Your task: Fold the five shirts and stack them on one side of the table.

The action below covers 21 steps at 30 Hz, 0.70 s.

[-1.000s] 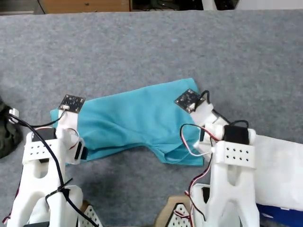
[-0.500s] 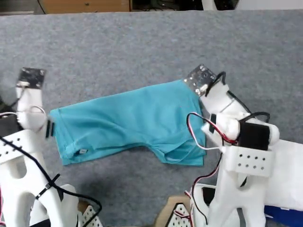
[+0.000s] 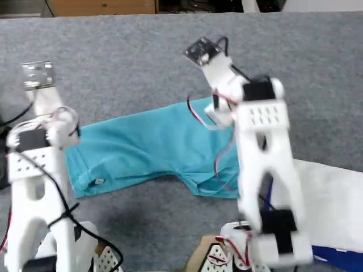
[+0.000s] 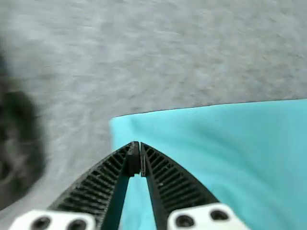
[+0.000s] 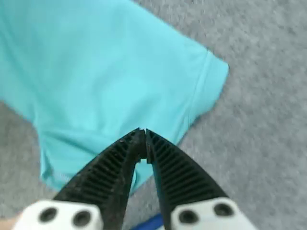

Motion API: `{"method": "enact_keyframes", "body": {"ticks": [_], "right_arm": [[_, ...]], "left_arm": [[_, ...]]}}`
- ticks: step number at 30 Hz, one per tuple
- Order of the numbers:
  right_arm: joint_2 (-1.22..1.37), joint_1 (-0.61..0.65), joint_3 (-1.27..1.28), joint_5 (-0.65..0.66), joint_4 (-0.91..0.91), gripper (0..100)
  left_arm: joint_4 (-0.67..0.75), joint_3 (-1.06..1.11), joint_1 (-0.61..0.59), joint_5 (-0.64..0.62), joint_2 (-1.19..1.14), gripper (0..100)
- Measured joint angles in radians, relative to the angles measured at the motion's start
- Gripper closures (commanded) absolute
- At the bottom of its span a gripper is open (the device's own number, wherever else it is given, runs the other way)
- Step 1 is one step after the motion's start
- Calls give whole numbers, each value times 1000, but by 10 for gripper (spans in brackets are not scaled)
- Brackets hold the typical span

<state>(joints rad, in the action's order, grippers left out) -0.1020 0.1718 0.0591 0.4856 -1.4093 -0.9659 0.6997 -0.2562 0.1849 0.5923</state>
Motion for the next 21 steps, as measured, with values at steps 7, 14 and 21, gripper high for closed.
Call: {"method": "enact_keyframes", "body": {"ticks": [7,14,21], "right_arm": [[499,0,-356,-23,6,993],[875,-41,-621,8,6,993],[1099,-77,-905,91,-40,993]], "left_arm": [[209,6,14,-49,-295,981],[244,-61,-20,-52,-554,981],[249,-227,-57,-17,-763,981]]}}
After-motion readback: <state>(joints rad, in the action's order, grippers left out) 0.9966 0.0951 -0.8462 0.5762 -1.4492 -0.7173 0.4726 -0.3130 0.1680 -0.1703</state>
